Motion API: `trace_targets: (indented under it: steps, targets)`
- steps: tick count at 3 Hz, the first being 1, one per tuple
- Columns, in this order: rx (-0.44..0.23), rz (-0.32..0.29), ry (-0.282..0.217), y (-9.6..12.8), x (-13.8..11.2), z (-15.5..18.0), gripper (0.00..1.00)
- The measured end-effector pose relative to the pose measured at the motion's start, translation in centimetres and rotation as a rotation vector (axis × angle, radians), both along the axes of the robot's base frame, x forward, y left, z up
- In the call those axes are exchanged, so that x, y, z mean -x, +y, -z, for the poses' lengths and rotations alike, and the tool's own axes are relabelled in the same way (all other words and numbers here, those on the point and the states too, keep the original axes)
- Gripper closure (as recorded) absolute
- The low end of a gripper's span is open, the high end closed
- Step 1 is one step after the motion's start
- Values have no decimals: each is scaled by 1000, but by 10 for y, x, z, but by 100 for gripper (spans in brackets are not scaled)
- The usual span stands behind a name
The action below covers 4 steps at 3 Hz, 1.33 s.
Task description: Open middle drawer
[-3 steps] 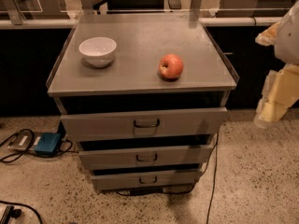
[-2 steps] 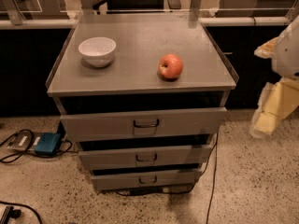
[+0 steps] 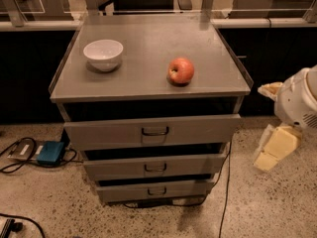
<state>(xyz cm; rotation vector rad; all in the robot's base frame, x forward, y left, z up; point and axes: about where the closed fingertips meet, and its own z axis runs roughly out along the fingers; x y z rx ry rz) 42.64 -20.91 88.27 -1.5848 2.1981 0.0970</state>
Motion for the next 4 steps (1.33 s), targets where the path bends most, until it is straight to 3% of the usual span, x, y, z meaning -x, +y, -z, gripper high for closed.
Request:
trace_targets:
  steps: [2, 3, 4]
  targets:
    - [-201, -57, -51, 7, 0, 68, 0]
    - [-252, -94, -25, 13, -3, 112, 0]
    - [-252, -94, -25, 13, -3, 112, 0]
